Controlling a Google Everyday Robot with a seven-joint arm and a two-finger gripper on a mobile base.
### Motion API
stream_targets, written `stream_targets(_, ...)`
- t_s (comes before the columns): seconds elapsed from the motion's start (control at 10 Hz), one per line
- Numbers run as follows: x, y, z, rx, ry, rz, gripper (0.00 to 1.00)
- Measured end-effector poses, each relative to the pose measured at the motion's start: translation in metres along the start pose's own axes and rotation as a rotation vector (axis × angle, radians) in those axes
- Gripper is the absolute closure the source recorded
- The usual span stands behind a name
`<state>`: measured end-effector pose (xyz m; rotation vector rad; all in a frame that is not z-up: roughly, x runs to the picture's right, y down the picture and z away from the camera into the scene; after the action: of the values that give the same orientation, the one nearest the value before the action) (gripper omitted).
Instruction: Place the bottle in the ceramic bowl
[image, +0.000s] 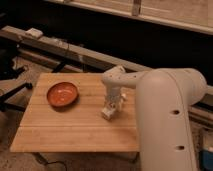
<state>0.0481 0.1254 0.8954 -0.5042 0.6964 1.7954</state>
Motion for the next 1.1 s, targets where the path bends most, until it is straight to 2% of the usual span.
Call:
stream_targets(0.2, -0.001, 0.002, 0.004, 0.001, 0.003, -0.001, 0.48)
stream_targets(0.5, -0.003, 0.0, 0.004, -0.004, -0.002, -0.009, 0.8)
stream_targets(0.7, -0.003, 0.003, -0.004, -0.011, -0.012, -0.023, 0.98)
stream_targets(1.1, -0.003, 0.017, -0.027, -0.037, -0.034, -0.087, 1.0)
